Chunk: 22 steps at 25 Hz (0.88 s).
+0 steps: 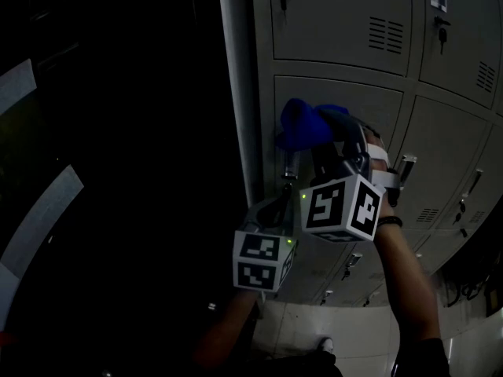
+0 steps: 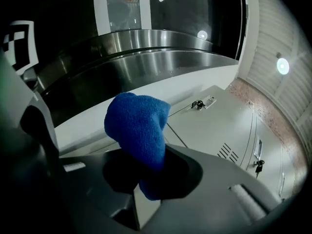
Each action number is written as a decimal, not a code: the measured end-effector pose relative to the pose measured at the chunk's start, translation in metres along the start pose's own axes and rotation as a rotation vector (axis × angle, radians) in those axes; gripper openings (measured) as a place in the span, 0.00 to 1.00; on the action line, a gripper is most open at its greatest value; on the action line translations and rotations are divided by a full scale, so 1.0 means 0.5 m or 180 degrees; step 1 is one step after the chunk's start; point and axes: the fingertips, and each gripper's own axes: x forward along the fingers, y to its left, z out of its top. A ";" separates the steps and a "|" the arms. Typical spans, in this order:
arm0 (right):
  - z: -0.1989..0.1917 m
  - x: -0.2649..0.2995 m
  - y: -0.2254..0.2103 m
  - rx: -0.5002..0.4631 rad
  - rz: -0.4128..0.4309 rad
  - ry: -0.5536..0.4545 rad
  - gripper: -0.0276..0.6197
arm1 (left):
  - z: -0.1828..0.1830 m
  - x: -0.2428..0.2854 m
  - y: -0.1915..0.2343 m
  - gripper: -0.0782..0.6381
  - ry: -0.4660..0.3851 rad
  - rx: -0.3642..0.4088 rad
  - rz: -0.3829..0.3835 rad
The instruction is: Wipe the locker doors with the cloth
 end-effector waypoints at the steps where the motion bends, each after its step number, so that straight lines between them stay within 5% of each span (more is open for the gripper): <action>1: 0.013 0.014 -0.014 -0.0037 -0.0031 -0.0015 0.15 | -0.001 0.000 0.001 0.12 0.0003 -0.0005 -0.0003; 10: 0.046 0.116 -0.054 -0.0226 -0.0128 0.0102 0.15 | 0.007 -0.013 0.020 0.12 -0.0022 -0.0025 0.0059; 22: 0.029 0.117 0.020 -0.0290 -0.0023 0.0131 0.15 | 0.010 -0.034 0.038 0.12 -0.0062 -0.0022 0.0154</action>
